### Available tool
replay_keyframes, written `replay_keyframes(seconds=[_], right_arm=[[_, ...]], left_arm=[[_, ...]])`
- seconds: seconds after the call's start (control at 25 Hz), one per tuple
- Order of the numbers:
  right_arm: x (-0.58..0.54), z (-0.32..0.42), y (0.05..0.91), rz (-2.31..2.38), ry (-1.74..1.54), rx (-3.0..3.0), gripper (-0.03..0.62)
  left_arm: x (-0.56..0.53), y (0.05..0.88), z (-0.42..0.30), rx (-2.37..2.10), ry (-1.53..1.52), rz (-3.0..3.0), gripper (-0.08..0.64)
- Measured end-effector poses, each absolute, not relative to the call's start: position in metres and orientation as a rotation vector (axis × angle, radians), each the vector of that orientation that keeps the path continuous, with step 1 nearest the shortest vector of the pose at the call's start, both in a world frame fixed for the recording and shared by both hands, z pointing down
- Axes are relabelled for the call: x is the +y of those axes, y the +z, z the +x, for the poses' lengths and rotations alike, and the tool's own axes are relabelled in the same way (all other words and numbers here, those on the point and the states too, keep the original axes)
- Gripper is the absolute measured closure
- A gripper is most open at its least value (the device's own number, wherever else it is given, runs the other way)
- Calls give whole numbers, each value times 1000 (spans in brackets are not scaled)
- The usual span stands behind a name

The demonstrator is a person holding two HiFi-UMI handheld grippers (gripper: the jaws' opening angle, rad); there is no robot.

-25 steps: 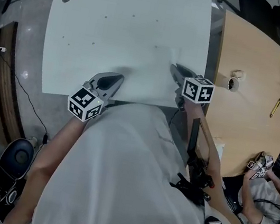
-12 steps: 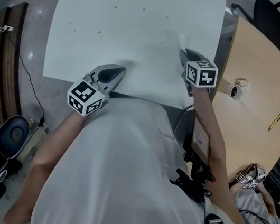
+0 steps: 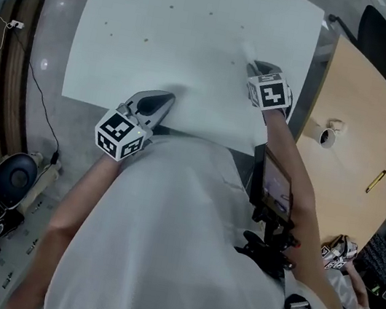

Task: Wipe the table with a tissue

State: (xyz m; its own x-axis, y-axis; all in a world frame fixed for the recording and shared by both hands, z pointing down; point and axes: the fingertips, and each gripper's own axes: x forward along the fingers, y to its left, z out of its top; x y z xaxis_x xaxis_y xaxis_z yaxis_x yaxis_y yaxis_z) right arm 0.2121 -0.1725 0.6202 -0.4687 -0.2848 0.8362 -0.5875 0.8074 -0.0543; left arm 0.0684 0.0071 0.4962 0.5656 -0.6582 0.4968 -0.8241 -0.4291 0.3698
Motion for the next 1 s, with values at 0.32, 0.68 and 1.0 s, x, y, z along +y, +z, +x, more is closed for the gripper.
replay_keyframes(seconds=[0.32,0.68,1.0], right_arm=[[-165,202,623,729,344,-2002,526],[-150,177,624,694,238,-1976,529],[-124,146,624,689,253,-2014,529]], left_arm=[[8,501,53,-1128,361,2234,555],[7,506,30,-1085,368,2249,555],[5,508,27,-1061,374,2257,555]])
